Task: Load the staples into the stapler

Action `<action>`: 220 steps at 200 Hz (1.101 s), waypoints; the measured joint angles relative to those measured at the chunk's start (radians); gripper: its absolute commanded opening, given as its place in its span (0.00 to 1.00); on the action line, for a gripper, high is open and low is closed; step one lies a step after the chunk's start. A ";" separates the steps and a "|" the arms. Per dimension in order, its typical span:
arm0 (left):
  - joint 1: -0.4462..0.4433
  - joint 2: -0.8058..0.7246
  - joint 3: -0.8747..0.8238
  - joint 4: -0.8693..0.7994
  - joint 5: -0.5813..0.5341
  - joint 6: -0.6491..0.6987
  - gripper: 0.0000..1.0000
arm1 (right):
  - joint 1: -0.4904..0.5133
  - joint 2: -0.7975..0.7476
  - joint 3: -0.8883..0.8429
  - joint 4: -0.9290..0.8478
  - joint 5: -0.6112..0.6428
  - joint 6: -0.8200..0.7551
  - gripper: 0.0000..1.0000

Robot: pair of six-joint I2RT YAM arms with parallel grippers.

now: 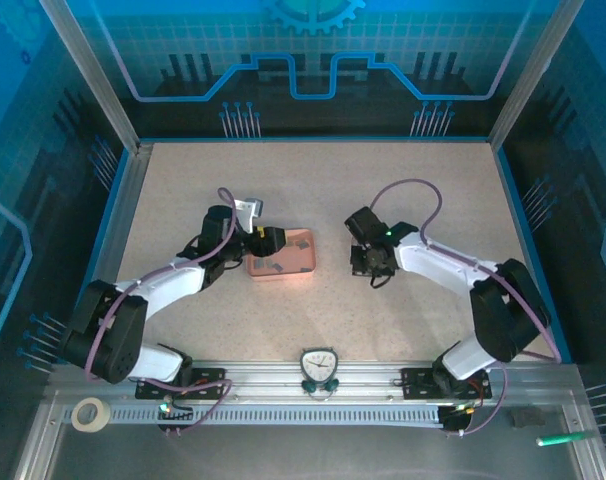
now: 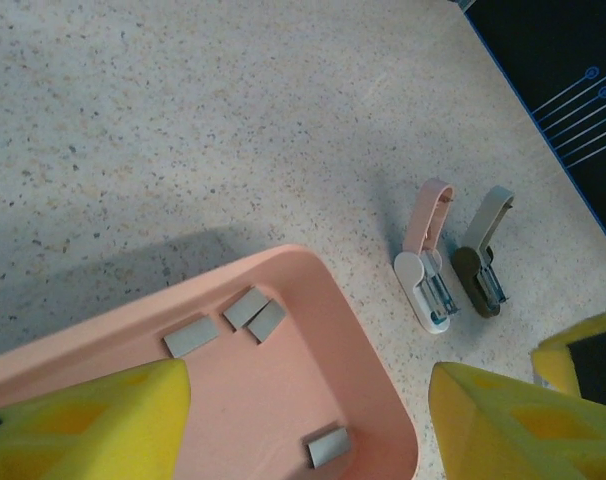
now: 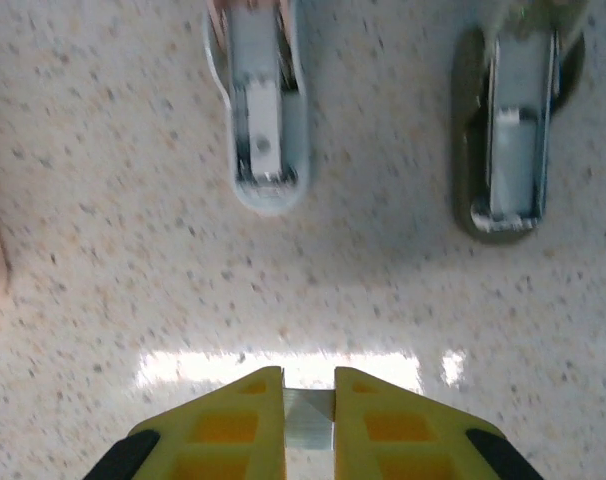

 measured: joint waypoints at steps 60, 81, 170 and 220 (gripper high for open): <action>0.000 0.053 0.013 0.011 0.000 0.028 0.66 | -0.032 0.146 0.112 0.034 0.019 -0.041 0.15; 0.000 0.063 0.028 0.012 0.000 0.037 0.66 | -0.041 0.169 0.138 0.035 0.019 -0.053 0.16; 0.000 0.095 0.057 0.014 0.000 0.039 0.66 | -0.064 0.228 0.194 0.045 0.015 -0.079 0.15; 0.000 0.095 0.057 0.014 0.000 0.045 0.66 | -0.064 0.242 0.195 0.050 0.015 -0.087 0.15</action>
